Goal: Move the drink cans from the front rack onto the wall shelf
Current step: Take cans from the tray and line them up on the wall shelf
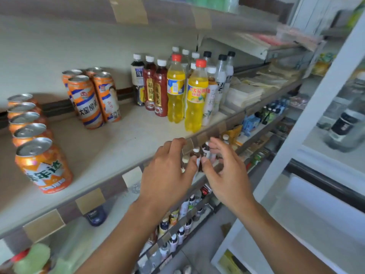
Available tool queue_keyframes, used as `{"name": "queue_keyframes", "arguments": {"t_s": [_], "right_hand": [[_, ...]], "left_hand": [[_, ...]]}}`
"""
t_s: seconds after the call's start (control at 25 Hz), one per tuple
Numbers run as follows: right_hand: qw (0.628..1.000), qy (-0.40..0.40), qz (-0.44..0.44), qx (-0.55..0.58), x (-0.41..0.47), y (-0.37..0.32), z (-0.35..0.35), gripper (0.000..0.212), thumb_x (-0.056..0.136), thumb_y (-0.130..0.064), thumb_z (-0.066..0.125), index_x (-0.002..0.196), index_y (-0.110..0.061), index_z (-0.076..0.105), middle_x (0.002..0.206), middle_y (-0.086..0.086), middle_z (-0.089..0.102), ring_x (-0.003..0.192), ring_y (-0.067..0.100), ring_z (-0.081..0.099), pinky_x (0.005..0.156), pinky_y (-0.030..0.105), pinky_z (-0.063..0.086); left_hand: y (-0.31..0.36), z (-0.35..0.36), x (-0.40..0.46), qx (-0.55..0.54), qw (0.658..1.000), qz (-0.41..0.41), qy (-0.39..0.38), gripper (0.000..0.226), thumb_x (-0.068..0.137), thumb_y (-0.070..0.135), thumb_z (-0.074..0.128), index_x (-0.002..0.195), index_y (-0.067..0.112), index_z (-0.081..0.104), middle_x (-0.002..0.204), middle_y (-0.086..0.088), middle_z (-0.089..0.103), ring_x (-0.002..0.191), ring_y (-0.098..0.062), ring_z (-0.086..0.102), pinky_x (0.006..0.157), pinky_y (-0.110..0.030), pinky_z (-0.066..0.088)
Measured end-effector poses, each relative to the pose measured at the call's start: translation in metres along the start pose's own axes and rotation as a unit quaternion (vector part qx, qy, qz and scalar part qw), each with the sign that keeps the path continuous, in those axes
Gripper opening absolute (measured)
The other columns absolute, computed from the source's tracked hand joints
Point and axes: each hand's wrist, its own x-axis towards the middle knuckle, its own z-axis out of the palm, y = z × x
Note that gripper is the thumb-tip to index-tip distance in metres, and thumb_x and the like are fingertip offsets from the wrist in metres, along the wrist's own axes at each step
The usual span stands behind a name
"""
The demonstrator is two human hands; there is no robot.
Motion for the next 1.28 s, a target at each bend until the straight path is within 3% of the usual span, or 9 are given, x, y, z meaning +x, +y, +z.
{"name": "queue_keyframes", "arguments": {"t_s": [0.12,0.24,0.44,0.56,0.64,0.88,1.08,1.28], "right_hand": [[0.999,-0.027,0.02,0.008,-0.025,0.041,0.001,0.05,0.095,-0.029,0.062,0.141,-0.021,0.047,0.13,-0.008,0.057,0.118,0.001,0.051,0.095,0.023,0.045],[0.997,-0.056,0.057,0.013,-0.06,0.09,0.011,0.048,0.094,-0.025,0.063,0.14,-0.016,0.048,0.13,-0.004,0.058,0.117,0.005,0.053,0.094,0.025,0.047],[0.979,-0.124,0.159,0.012,-0.137,0.171,0.053,0.049,0.091,-0.028,0.062,0.136,-0.014,0.052,0.126,-0.004,0.061,0.111,0.001,0.054,0.09,0.009,0.039],[0.962,-0.186,0.199,-0.014,-0.188,0.219,0.088,0.051,0.091,-0.029,0.063,0.136,-0.012,0.051,0.126,0.0,0.062,0.111,0.004,0.056,0.087,-0.004,0.029],[0.944,-0.228,0.237,-0.03,-0.224,0.252,0.113,0.052,0.091,-0.025,0.066,0.138,-0.012,0.05,0.127,0.0,0.061,0.111,0.003,0.054,0.086,-0.006,0.026],[0.907,-0.283,0.303,-0.069,-0.351,0.38,0.21,0.053,0.086,-0.02,0.072,0.135,-0.013,0.052,0.121,-0.006,0.06,0.113,0.01,0.057,0.089,0.004,0.03],[0.881,-0.302,0.34,-0.135,-0.446,0.52,0.307,0.065,0.085,-0.028,0.072,0.141,-0.012,0.045,0.133,0.008,0.055,0.12,0.025,0.055,0.094,0.033,0.047],[0.857,-0.344,0.31,-0.227,-0.49,0.62,0.38,0.078,0.081,-0.035,0.076,0.145,-0.013,0.037,0.144,0.01,0.043,0.127,0.032,0.045,0.091,0.047,0.052]], "left_hand": [[0.001,0.036,-0.022,0.001,1.0,-0.013,-0.024,0.035,0.093,0.044,0.049,0.122,0.026,0.048,0.115,0.004,0.06,0.103,-0.021,0.06,0.07,-0.036,0.052],[-0.009,0.077,-0.053,0.009,0.996,-0.054,-0.076,0.036,0.093,0.042,0.05,0.125,0.024,0.047,0.119,0.002,0.06,0.103,-0.023,0.06,0.071,-0.041,0.054],[-0.055,0.143,-0.125,0.015,0.978,-0.14,-0.154,0.036,0.086,0.045,0.047,0.119,0.03,0.045,0.111,0.001,0.061,0.09,-0.03,0.063,0.069,-0.044,0.054],[-0.096,0.183,-0.178,0.025,0.961,-0.183,-0.206,0.036,0.088,0.042,0.051,0.122,0.029,0.048,0.115,0.003,0.062,0.1,-0.026,0.062,0.071,-0.042,0.054],[-0.122,0.213,-0.213,0.031,0.95,-0.21,-0.23,0.04,0.087,0.047,0.046,0.124,0.029,0.048,0.118,0.004,0.062,0.103,-0.024,0.062,0.073,-0.041,0.055],[-0.203,0.338,-0.333,0.014,0.928,-0.248,-0.278,0.034,0.084,0.05,0.04,0.115,0.037,0.044,0.107,0.011,0.062,0.098,-0.016,0.062,0.07,-0.041,0.056],[-0.276,0.467,-0.425,0.013,0.917,-0.248,-0.311,0.047,0.084,0.052,0.035,0.123,0.031,0.049,0.11,0.009,0.059,0.1,-0.017,0.06,0.072,-0.043,0.056],[-0.328,0.563,-0.467,0.037,0.917,-0.182,-0.353,0.04,0.086,0.037,0.051,0.122,0.02,0.052,0.111,-0.001,0.061,0.101,-0.024,0.059,0.072,-0.037,0.052]]}}
